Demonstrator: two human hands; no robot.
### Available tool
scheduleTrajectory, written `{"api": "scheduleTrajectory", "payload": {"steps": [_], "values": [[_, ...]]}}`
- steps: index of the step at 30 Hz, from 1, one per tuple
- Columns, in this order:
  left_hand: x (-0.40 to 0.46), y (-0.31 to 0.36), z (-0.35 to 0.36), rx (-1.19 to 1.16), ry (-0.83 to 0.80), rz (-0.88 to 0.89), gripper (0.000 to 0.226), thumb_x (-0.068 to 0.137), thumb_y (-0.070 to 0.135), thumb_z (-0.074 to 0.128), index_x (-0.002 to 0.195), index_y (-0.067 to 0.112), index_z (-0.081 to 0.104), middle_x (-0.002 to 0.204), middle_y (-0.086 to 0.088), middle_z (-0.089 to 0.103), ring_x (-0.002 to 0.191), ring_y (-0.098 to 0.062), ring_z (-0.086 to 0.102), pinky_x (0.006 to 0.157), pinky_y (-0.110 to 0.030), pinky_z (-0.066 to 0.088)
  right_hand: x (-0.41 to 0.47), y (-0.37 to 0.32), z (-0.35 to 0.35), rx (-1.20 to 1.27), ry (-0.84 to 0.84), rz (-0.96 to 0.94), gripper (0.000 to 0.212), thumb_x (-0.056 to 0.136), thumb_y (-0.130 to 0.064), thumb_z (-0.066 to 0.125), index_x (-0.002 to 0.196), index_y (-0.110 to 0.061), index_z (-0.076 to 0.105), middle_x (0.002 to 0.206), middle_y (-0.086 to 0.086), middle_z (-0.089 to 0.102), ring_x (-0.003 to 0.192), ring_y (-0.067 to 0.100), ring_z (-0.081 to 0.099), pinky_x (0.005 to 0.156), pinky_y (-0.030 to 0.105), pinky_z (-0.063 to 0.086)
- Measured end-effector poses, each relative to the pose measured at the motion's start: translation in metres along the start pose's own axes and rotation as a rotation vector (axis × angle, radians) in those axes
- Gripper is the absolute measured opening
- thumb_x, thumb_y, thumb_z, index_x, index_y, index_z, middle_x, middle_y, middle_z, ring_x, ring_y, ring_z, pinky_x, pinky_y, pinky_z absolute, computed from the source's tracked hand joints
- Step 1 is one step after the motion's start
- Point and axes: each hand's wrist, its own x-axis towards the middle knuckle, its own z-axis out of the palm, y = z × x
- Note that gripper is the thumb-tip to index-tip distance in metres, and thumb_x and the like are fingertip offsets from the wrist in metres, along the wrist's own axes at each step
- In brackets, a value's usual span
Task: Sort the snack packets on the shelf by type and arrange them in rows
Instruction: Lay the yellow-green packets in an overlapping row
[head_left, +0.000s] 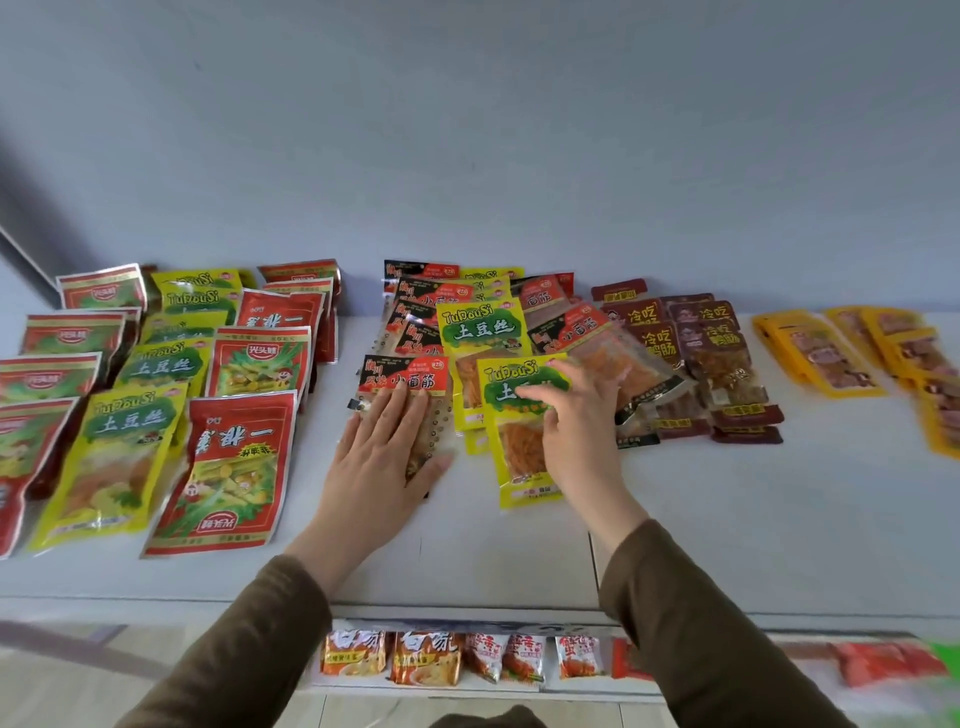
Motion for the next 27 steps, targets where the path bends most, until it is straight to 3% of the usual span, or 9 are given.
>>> {"api": "scheduleTrajectory", "payload": {"steps": [2, 4, 9, 12, 16, 20, 24, 27], "values": [[0.001, -0.004, -0.002, 0.007, 0.000, 0.004, 0.085, 0.092, 0.078, 0.017, 0.164, 0.035, 0.002, 0.171, 0.011, -0.006, 0.157, -0.009, -0.014, 0.129, -0.040, -0.004, 0.004, 0.003, -0.002, -0.025, 0.029, 0.023, 0.056, 0.090, 0.015, 0.056, 0.124, -0.026, 0.074, 0.149, 0.004, 0.049, 0.137, 0.033, 0.035, 0.112, 0.021, 0.008], [0.002, -0.007, -0.003, 0.011, 0.001, 0.007, 0.084, 0.092, 0.077, 0.019, 0.164, 0.037, 0.005, 0.172, 0.009, -0.002, 0.158, -0.011, -0.011, 0.129, -0.041, -0.003, 0.005, 0.002, -0.004, -0.021, 0.005, 0.033, 0.055, 0.093, 0.011, 0.054, 0.130, -0.027, 0.071, 0.153, 0.003, 0.046, 0.140, 0.032, 0.030, 0.115, 0.035, 0.026], [0.007, -0.003, -0.009, 0.052, 0.036, 0.059, 0.071, 0.098, 0.066, 0.042, 0.161, 0.042, 0.022, 0.172, -0.001, 0.013, 0.159, -0.023, 0.004, 0.128, -0.045, 0.003, -0.004, -0.014, 0.000, -0.209, -0.013, 0.001, 0.048, 0.094, -0.007, 0.059, 0.131, -0.036, 0.067, 0.154, -0.003, 0.046, 0.140, 0.030, 0.035, 0.108, 0.052, 0.039], [0.014, -0.002, -0.013, 0.056, 0.049, 0.108, 0.069, 0.097, 0.061, 0.051, 0.159, 0.039, 0.031, 0.171, -0.003, 0.017, 0.158, -0.027, 0.005, 0.129, -0.049, 0.003, -0.003, -0.021, 0.004, -0.170, 0.036, 0.000, 0.039, 0.096, -0.013, 0.059, 0.127, -0.034, 0.069, 0.150, -0.005, 0.051, 0.139, 0.029, 0.038, 0.108, 0.051, 0.038], [0.019, -0.002, -0.011, 0.048, 0.050, 0.124, 0.067, 0.100, 0.065, 0.039, 0.161, 0.046, 0.019, 0.172, 0.000, 0.012, 0.159, -0.024, 0.002, 0.128, -0.052, 0.000, 0.005, -0.021, 0.006, -0.084, 0.050, -0.023, 0.032, 0.101, -0.023, 0.056, 0.130, -0.031, 0.066, 0.150, -0.005, 0.050, 0.141, 0.027, 0.036, 0.113, 0.048, 0.032], [0.019, -0.005, -0.003, 0.074, 0.037, 0.112, 0.064, 0.102, 0.065, 0.025, 0.161, 0.050, 0.005, 0.173, 0.000, 0.012, 0.160, -0.024, 0.001, 0.128, -0.052, -0.001, 0.009, -0.020, 0.016, -0.122, -0.058, -0.111, 0.042, 0.105, -0.042, 0.046, 0.145, -0.033, 0.054, 0.162, -0.003, 0.037, 0.150, 0.025, 0.025, 0.121, 0.050, 0.024], [0.022, -0.008, 0.001, 0.094, 0.070, 0.057, 0.063, 0.103, 0.063, 0.029, 0.161, 0.047, 0.014, 0.172, -0.002, 0.016, 0.160, -0.026, 0.006, 0.127, -0.053, 0.002, 0.010, -0.019, 0.028, -0.212, -0.139, -0.125, 0.059, 0.103, -0.062, 0.031, 0.154, -0.036, 0.039, 0.168, -0.004, 0.025, 0.156, 0.022, 0.014, 0.126, 0.048, 0.012], [0.024, -0.013, 0.001, 0.090, 0.072, 0.017, 0.063, 0.103, 0.063, 0.028, 0.161, 0.047, 0.012, 0.172, -0.001, 0.013, 0.160, -0.025, 0.004, 0.126, -0.052, -0.002, 0.009, -0.019, 0.027, -0.300, -0.144, -0.116, 0.063, 0.101, -0.064, 0.032, 0.157, -0.035, 0.031, 0.168, -0.002, 0.024, 0.157, 0.023, 0.012, 0.126, 0.048, 0.011]]}}
